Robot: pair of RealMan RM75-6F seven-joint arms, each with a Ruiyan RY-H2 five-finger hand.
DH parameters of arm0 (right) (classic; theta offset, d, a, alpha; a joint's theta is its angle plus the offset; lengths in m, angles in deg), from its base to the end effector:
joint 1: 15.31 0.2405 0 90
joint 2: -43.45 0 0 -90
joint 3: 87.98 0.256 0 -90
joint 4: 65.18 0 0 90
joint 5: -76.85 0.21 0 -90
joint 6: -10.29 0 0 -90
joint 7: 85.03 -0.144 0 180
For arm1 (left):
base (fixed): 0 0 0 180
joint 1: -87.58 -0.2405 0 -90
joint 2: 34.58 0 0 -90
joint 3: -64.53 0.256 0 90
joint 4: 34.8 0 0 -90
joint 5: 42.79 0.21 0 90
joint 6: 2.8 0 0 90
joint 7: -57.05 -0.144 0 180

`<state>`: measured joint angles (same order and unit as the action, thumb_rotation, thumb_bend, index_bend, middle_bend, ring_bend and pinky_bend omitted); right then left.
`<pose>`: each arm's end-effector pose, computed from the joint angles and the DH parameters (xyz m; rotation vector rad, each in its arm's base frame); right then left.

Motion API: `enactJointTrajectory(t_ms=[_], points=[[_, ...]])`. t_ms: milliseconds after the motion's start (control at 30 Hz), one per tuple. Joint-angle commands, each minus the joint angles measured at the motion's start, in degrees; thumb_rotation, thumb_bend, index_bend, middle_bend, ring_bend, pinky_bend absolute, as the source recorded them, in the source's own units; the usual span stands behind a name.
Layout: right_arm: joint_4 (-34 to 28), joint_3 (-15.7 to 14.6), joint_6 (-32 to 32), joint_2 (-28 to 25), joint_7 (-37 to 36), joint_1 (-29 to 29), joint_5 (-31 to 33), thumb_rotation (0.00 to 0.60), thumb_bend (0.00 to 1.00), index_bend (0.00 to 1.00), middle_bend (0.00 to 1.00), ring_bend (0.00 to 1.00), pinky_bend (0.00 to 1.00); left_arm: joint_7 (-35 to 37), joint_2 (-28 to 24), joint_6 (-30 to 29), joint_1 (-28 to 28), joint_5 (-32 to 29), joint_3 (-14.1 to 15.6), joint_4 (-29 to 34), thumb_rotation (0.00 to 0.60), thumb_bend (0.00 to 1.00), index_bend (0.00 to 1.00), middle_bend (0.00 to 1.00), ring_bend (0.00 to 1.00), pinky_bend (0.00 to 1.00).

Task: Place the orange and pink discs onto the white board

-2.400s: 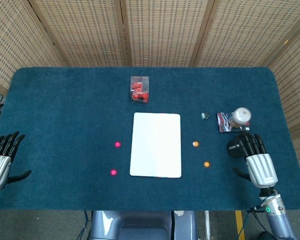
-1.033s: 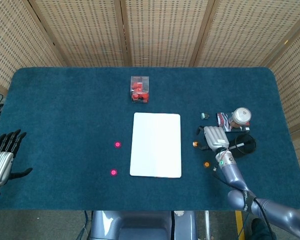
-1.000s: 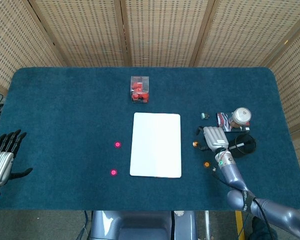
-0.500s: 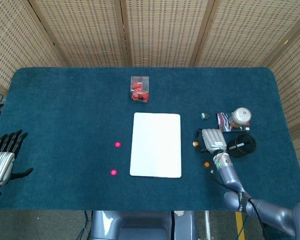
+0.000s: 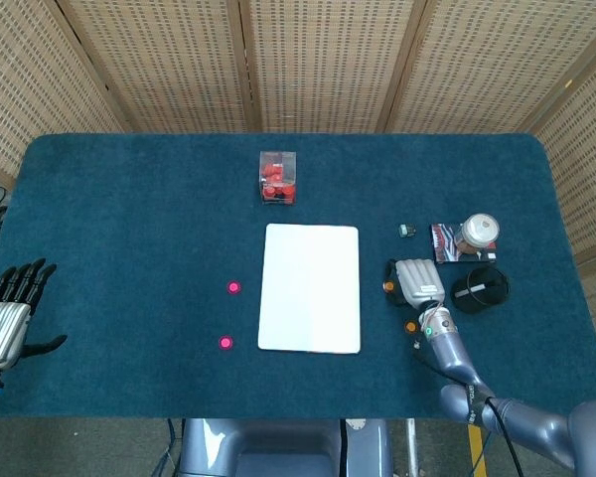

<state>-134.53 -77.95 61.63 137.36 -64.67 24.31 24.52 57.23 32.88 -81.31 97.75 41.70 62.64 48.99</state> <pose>-0.2306 -0.3627 -0.0250 1.6635 -1.0854 0.6772 -0.3295 0.2096 0.1403 -1.4964 -0.8822 -0.8118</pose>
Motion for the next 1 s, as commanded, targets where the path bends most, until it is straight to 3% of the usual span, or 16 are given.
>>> enactJointTrajectory(t_ms=[33, 467, 733, 1000], points=[[0.3, 0.0, -0.3, 0.1, 0.0, 0.0, 0.0, 0.6, 0.36, 0.4, 0.98, 1.0, 1.0, 0.0, 0.0, 0.1, 0.0, -0.1, 0.0, 0.0, 0.6, 0.0, 0.0, 0.0, 0.0, 0.0], [1.5, 0.1, -1.1, 0.6, -0.3, -0.2, -0.4, 0.6, 0.36, 0.41, 0.98, 1.0, 1.0, -0.2, 0.0, 0.1, 0.1, -0.1, 0.0, 0.1, 0.6, 0.0, 0.0, 0.0, 0.0, 0.0], [2.8, 0.0, -1.6, 1.3, -0.5, -0.3, -0.7, 0.6, 0.36, 0.54, 0.98, 1.0, 1.0, -0.2, 0.0, 0.3, 0.1, -0.3, 0.0, 0.1, 0.6, 0.0, 0.0, 0.0, 0.0, 0.0], [1.5, 0.9, -0.7, 0.6, -1.6, -0.5, -2.0, 0.6, 0.36, 0.55, 0.98, 1.0, 1.0, -0.1, -0.1, 0.4, 0.2, -0.3, 0.0, 0.2, 0.6, 0.0, 0.0, 0.0, 0.0, 0.0]])
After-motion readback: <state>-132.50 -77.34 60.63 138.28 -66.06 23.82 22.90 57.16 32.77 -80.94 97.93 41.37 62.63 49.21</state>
